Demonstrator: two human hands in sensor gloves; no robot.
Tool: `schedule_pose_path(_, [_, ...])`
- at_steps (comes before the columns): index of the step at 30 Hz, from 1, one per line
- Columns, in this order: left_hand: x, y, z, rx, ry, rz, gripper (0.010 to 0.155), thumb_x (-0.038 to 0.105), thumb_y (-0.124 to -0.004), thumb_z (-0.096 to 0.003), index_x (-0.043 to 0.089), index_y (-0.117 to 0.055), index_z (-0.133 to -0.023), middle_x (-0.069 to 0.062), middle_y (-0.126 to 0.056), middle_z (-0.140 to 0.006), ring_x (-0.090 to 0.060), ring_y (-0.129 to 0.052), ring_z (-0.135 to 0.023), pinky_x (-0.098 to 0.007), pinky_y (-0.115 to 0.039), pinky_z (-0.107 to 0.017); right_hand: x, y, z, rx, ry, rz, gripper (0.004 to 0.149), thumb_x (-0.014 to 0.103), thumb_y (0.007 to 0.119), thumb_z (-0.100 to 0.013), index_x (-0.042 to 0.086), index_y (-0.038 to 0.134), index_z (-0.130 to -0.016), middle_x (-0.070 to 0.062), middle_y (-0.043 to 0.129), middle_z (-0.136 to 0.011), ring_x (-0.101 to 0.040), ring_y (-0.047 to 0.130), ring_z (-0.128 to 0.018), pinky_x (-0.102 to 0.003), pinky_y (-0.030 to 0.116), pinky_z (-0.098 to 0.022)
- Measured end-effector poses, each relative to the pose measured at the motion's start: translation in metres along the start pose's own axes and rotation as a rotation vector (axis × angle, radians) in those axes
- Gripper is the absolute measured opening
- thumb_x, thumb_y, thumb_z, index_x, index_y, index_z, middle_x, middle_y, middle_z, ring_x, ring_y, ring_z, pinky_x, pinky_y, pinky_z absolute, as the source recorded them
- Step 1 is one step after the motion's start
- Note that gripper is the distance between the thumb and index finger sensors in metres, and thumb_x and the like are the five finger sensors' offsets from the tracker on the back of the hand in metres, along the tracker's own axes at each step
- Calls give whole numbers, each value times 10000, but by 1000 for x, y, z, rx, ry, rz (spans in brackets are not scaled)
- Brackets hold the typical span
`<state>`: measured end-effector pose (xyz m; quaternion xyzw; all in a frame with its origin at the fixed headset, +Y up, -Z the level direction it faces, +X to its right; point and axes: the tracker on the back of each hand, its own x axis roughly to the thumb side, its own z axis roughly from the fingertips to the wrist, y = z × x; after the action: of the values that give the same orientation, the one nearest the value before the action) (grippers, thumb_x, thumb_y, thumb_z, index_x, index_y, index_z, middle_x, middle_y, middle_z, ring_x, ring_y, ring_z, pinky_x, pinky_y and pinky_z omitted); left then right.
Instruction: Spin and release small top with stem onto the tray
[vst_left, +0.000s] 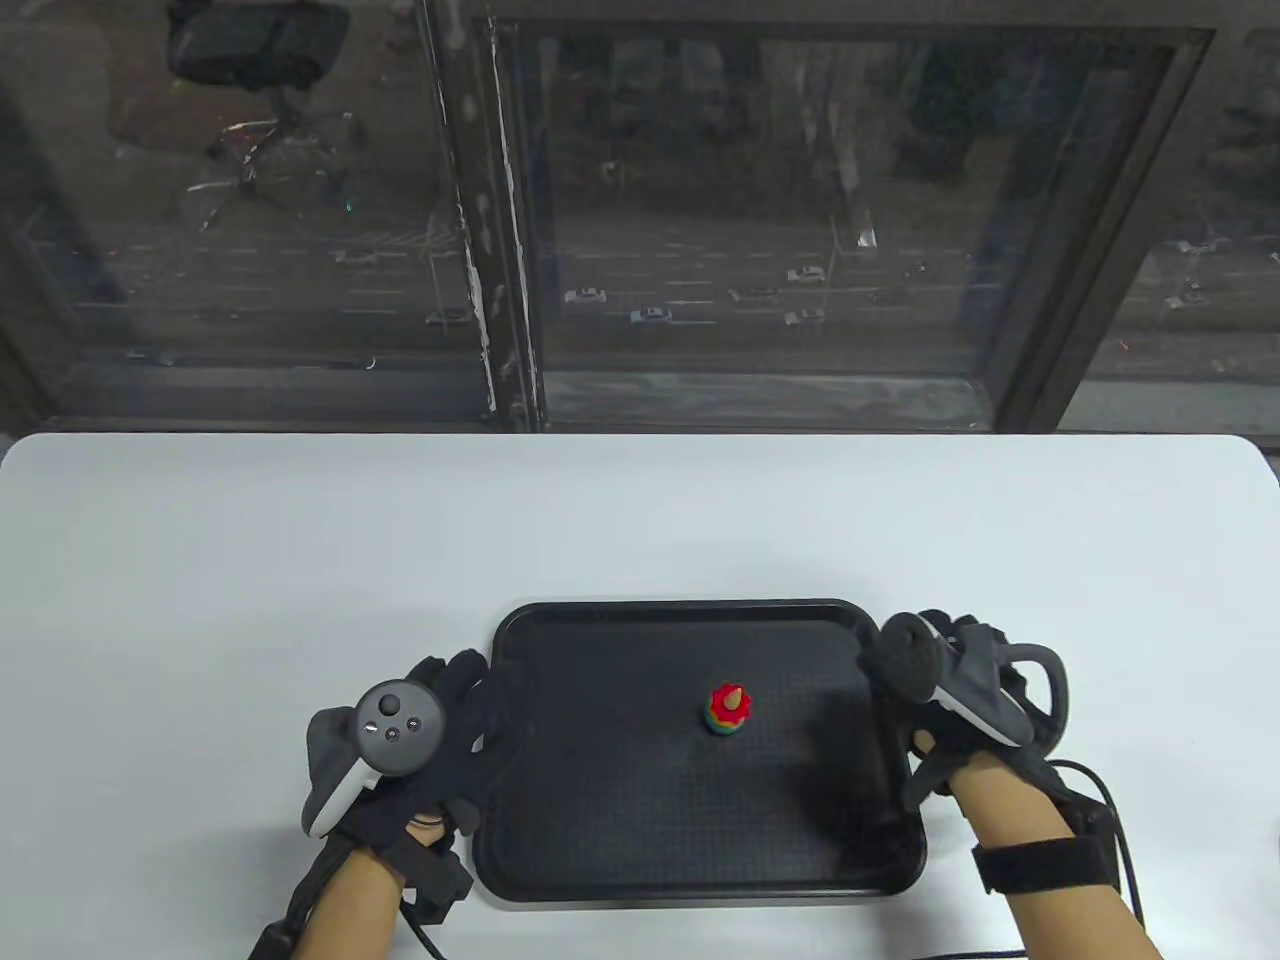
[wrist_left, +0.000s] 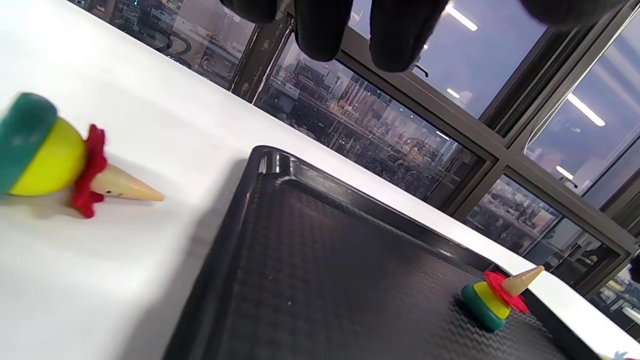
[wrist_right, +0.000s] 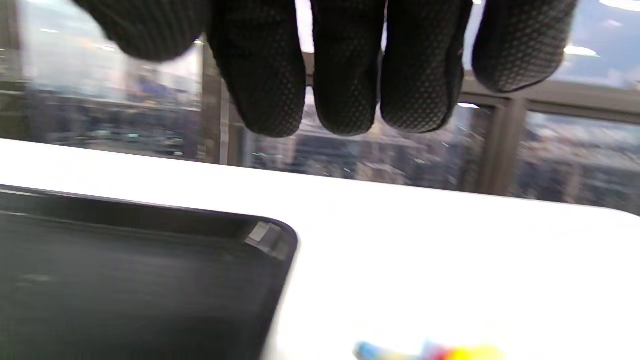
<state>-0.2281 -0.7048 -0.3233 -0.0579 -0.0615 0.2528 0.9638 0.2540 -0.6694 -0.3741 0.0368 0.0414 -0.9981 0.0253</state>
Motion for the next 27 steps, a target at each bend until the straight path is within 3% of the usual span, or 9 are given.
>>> schedule_pose_path(3, [0,-1,-1,-9,8,-13,786,737,-589,-364,434,-580,-1088,27,-450,-1283,-384,-309,-1197,-673,-280,-828,-25,31,4,236,95,7,633,572,677,-437,421,569,-1042,-84,495,-1121,-458,682,-950,-653,698,-616])
schedule_pose_path(5, [-1,-3,-2,-28,19,-18,787,737,-589,-365,433,-574,-1092,29,-441,-1285,-385,-307,-1197,-672,-279,-828,-31,51,5,239,87,33,670,606,657,-433,438,500,-1063,-63,394,-1156,-495,594,-995,-652,696,-618])
schedule_pose_path(8, [-3,-7,-4,-54,40,-35,791,738,-587,-365,433,-571,-1094,26,-436,-1287,-384,-297,-1197,-672,-277,-829,-33,76,3,143,108,86,610,608,652,-427,435,597,-1009,-30,480,-1141,-465,692,-969,-612,769,-587])
schedule_pose_path(13, [-4,-7,-5,-61,68,-49,796,742,-583,-363,432,-569,-1096,25,-438,-1287,-384,-306,-1197,-666,-287,-832,-26,101,-2,164,103,220,605,609,666,-411,418,613,-984,-3,658,-1075,-346,940,-803,-463,884,-520])
schedule_pose_path(14, [-4,-7,-5,-58,71,-50,794,742,-583,-363,433,-570,-1094,24,-442,-1286,-384,-307,-1197,-664,-289,-833,-24,98,-2,192,92,259,591,589,629,-434,404,583,-994,-4,641,-1073,-341,917,-807,-407,885,-536])
schedule_pose_path(16, [-3,-7,-4,-59,75,-47,796,741,-583,-365,428,-571,-1096,21,-444,-1286,-386,-308,-1197,-664,-289,-833,-22,96,-2,111,90,212,555,492,746,-423,364,662,-956,15,775,-959,-225,994,-671,-331,916,-465])
schedule_pose_path(21, [-3,-9,-4,-68,91,-54,787,735,-587,-371,426,-578,-1094,20,-452,-1284,-389,-308,-1195,-664,-288,-832,-28,93,-3,167,91,135,533,440,751,-430,344,699,-952,-19,754,-931,-250,996,-638,-339,931,-434])
schedule_pose_path(24, [-3,-8,-4,-60,101,-58,779,728,-591,-375,422,-584,-1092,15,-467,-1280,-392,-319,-1194,-663,-292,-832,-35,78,-3,93,115,-45,474,442,726,-443,387,724,-914,-25,784,-921,-275,1039,-606,-367,960,-395])
schedule_pose_path(27, [-3,-7,-4,-57,103,-50,776,727,-591,-377,425,-584,-1091,16,-468,-1279,-391,-315,-1193,-663,-289,-831,-37,60,0,8,92,-199,421,506,687,-442,427,790,-843,-20,803,-966,-379,949,-803,-509,883,-527])
